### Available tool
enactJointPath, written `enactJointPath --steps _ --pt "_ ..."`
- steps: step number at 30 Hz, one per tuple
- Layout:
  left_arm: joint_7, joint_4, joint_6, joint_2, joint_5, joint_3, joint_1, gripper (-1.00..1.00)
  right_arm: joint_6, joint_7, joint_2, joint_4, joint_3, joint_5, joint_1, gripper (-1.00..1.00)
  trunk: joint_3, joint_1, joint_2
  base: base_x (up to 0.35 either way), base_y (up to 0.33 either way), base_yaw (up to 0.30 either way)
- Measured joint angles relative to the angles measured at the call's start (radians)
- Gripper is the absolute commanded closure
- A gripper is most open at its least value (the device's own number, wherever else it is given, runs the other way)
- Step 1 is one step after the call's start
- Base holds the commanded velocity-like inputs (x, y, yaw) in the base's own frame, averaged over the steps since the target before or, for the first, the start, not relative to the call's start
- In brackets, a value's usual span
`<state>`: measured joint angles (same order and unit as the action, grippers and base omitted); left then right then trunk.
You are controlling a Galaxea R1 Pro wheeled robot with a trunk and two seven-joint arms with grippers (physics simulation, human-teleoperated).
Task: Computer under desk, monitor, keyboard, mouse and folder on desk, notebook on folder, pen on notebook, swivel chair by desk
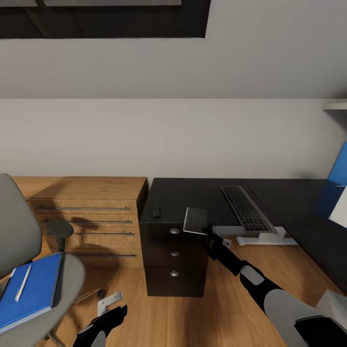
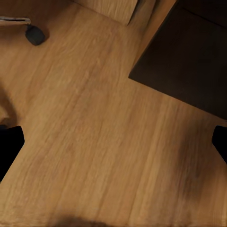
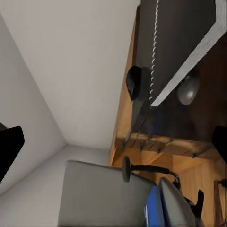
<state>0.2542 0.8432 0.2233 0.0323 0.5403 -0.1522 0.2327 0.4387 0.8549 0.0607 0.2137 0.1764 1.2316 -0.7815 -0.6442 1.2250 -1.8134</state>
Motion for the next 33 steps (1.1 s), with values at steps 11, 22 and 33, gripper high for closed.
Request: enactJointPath --steps 11,22,33 --pt "-0.001 -0.001 0.0 0.0 0.0 0.0 0.0 -1.0 -0.004 -0.012 -0.001 0.0 0.0 -0.001 0.0 -1.0 0.0 0.0 0.0 -0.243 0.0 0.0" --pt "0.0 -0.002 0.0 0.0 0.001 0.0 0.0 -1.0 -0.012 -0.015 -0.002 0.0 0.003 -0.005 0.0 -1.0 0.0 0.0 0.0 -0.146 0.0 0.0" --pt "0.0 -0.002 0.0 -0.002 -0.002 0.0 0.0 -1.0 -0.269 -0.106 -0.03 -0.034 0.01 -0.031 0.001 -1.0 0.0 -0.001 0.0 -0.042 0.0 0.0"
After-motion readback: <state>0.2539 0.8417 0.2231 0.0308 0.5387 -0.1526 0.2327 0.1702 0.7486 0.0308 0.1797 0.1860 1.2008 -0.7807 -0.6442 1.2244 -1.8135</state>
